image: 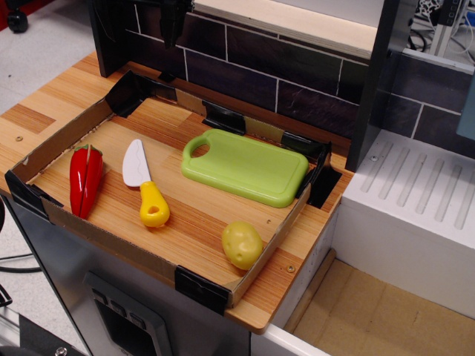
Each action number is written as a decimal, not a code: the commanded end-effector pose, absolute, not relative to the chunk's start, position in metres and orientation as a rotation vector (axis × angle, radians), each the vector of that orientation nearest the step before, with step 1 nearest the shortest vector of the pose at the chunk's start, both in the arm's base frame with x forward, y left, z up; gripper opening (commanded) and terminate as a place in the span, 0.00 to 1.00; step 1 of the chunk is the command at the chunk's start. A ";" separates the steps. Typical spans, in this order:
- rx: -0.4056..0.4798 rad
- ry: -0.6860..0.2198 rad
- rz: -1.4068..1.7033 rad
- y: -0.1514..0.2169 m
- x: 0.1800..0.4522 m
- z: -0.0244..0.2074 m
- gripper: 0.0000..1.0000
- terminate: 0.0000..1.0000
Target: Put knife on cutting board
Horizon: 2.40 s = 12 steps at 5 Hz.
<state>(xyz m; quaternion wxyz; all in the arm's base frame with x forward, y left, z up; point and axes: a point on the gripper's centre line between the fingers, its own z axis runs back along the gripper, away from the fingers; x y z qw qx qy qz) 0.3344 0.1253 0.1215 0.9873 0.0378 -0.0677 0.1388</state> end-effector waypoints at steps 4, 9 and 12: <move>-0.086 -0.181 0.462 0.069 0.276 0.117 1.00 0.00; -0.078 -0.105 0.662 0.056 0.244 0.046 1.00 0.00; -0.017 -0.070 0.679 0.068 0.247 0.010 1.00 0.00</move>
